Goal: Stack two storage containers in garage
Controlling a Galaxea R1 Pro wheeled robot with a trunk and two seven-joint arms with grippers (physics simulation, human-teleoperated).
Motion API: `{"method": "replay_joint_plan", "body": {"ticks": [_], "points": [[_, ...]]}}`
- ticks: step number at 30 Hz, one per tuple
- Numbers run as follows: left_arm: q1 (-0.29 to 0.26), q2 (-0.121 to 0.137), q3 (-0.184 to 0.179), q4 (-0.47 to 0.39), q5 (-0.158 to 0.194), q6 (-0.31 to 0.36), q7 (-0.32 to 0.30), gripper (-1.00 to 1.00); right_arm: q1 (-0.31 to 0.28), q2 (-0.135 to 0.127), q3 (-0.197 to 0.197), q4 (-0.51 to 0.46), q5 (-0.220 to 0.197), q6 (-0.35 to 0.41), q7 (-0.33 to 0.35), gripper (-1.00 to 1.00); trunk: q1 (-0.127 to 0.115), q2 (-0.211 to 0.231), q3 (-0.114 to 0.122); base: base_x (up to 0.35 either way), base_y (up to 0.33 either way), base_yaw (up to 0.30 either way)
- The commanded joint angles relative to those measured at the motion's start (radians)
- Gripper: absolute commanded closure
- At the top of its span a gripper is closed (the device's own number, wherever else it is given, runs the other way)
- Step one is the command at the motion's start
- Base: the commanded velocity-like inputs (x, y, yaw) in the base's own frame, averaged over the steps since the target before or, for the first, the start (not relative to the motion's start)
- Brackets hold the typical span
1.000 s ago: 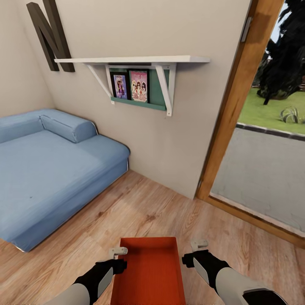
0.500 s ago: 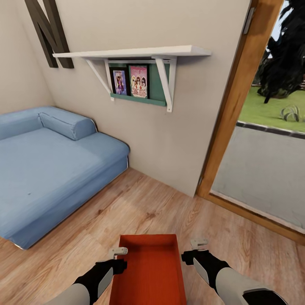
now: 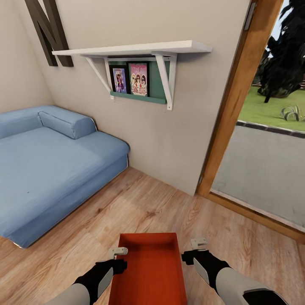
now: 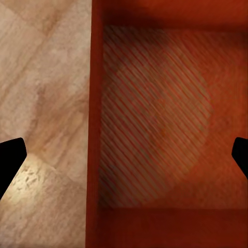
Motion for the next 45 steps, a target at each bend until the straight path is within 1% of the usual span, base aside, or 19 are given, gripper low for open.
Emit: {"method": "replay_joint_plan", "body": {"ticks": [1,14,21,25,28,34,39,42,45], "points": [[0.0,-0.001,0.005,-0.002,0.001,0.006,0.002,-1.0,0.0,0.0,0.007,-0.002,0.002,0.008,-0.004,-1.0,0.0,0.0,-0.001,0.0,0.0,0.0],[0.0,0.001,0.002,-0.005,0.0,0.011,0.002,-1.0,0.0,0.0,0.01,-0.002,0.002,0.01,-0.003,-1.0,0.05,-0.091,-0.042,0.0,0.0,0.0],[0.0,0.001,0.001,-0.061,-0.001,0.018,0.003,-1.0,0.0,0.0,0.01,-0.002,0.003,0.016,-0.002,-1.0,0.077,-0.14,-0.063,0.0,0.0,0.0],[0.0,0.002,0.002,-0.068,-0.002,0.019,0.002,-1.0,-0.001,0.0,0.011,-0.003,0.003,0.035,-0.002,-1.0,0.092,-0.168,-0.076,0.0,0.0,0.0],[0.0,0.003,0.003,-0.07,-0.002,0.018,0.002,-1.0,-0.001,0.0,0.011,-0.005,0.003,0.052,-0.001,-1.0,0.092,-0.168,-0.076,0.0,0.0,0.0],[0.0,0.004,0.003,-0.071,-0.002,0.017,0.002,-1.0,-0.002,0.0,0.011,-0.008,0.003,0.057,0.0,-1.0,0.092,-0.168,-0.076,0.0,0.0,0.0],[0.0,0.004,0.003,-0.074,-0.002,0.017,0.002,-1.0,-0.002,0.001,0.011,-0.008,0.003,0.059,0.001,-1.0,0.111,-0.203,-0.092,0.0,0.0,0.0],[0.0,0.003,0.002,-0.104,-0.002,0.02,0.001,-1.0,-0.002,0.001,0.011,-0.009,0.003,0.059,0.001,-1.0,0.123,-0.224,-0.101,0.0,0.0,0.0],[0.0,0.003,0.003,-0.12,-0.003,0.021,0.001,-1.0,-0.002,0.0,0.011,-0.009,0.003,0.059,0.0,-1.0,0.123,-0.224,-0.101,0.0,0.0,0.0]]}}
